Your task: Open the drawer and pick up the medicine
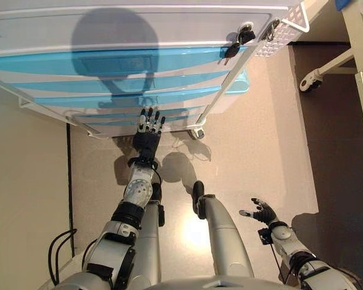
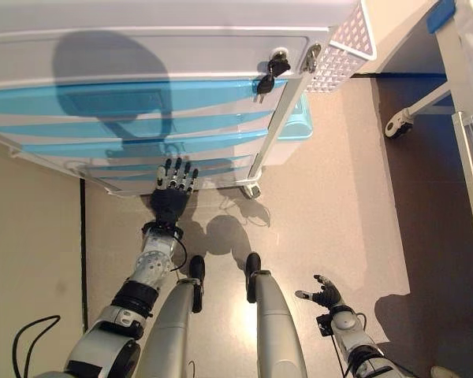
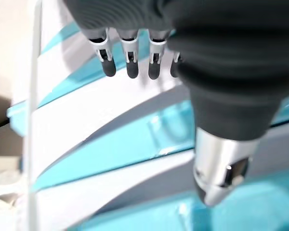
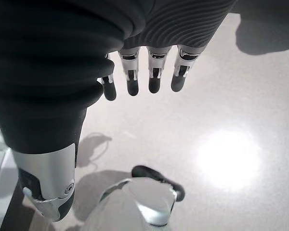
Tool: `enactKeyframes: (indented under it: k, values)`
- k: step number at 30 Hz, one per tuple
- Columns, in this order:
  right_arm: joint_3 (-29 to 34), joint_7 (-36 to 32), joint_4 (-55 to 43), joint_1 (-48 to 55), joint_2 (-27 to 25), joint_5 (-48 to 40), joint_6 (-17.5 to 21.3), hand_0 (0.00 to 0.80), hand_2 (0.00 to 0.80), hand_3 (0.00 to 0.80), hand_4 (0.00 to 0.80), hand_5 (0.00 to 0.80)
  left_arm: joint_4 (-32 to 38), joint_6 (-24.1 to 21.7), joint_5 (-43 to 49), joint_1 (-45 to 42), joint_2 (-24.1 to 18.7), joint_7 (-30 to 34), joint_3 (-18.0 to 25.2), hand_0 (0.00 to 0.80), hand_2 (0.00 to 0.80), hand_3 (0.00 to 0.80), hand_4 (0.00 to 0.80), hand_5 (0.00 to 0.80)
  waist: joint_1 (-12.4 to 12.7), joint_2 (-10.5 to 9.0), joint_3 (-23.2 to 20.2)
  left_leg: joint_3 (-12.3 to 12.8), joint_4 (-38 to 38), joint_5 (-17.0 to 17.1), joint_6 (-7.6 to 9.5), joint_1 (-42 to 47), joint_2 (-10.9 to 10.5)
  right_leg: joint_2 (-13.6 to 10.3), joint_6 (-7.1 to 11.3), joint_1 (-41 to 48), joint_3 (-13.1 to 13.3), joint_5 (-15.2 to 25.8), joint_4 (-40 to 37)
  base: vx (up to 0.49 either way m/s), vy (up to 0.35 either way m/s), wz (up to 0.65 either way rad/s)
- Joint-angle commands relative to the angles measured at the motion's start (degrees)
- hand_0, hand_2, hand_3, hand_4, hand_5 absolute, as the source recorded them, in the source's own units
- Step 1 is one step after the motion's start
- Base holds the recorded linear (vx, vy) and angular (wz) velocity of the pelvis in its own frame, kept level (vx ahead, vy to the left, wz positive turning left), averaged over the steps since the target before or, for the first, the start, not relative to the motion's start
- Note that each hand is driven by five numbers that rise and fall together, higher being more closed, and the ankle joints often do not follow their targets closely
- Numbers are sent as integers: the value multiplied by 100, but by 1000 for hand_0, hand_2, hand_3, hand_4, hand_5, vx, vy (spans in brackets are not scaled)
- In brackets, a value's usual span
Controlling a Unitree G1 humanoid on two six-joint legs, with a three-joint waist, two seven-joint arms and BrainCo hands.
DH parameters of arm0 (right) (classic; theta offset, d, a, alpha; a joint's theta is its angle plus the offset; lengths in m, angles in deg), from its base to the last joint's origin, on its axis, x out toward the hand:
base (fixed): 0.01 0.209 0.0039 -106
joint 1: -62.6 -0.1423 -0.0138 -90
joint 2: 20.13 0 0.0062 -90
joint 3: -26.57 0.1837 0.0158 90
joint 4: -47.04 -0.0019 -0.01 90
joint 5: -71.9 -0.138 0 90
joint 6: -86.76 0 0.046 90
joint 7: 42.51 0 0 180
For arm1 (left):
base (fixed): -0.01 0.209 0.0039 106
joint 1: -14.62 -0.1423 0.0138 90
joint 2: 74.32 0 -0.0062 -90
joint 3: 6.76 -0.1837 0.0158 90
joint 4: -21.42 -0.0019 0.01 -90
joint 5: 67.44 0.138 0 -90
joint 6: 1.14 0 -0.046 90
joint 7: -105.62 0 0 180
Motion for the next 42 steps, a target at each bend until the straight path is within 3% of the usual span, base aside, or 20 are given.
enactKeyframes:
  k: [1,10,16,23,42]
  values:
    - [-185,-103,-25,402,-338,-80,182,0,0,0,0,0,401,49,19,-91,28,459,-109,0,0,0,0,0,-7,288,-296,41,170,-322,145,-97,-165,-4,241,-207,89,530,-372,-20,-10,3]
    - [-242,-349,-169,448,-448,-96,259,0,0,0,0,0,825,99,278,-82,-245,890,-374,0,0,0,0,0,-15,222,-352,10,625,-418,152,-496,-111,25,191,-569,65,457,-20,-28,-7,1]
    - [-295,-415,-76,421,-454,-88,266,0,0,0,0,0,824,-245,300,170,-274,625,-200,0,0,0,0,0,-34,134,-419,-28,758,-456,162,-682,-62,69,186,-724,27,451,72,-5,-2,-1]
    - [-311,-335,80,342,-423,-81,268,0,0,0,0,0,769,-793,240,370,-228,-35,297,0,0,0,0,0,-4,94,-468,-132,504,-339,117,-677,-16,98,184,-708,-78,518,-125,-4,-20,-1]
    - [-312,-121,107,163,-306,-177,271,0,0,0,0,0,439,-916,49,487,-273,-393,681,0,0,0,0,0,67,6,-254,-285,-256,32,14,-339,-26,79,236,-298,-251,748,-745,2,-19,4]
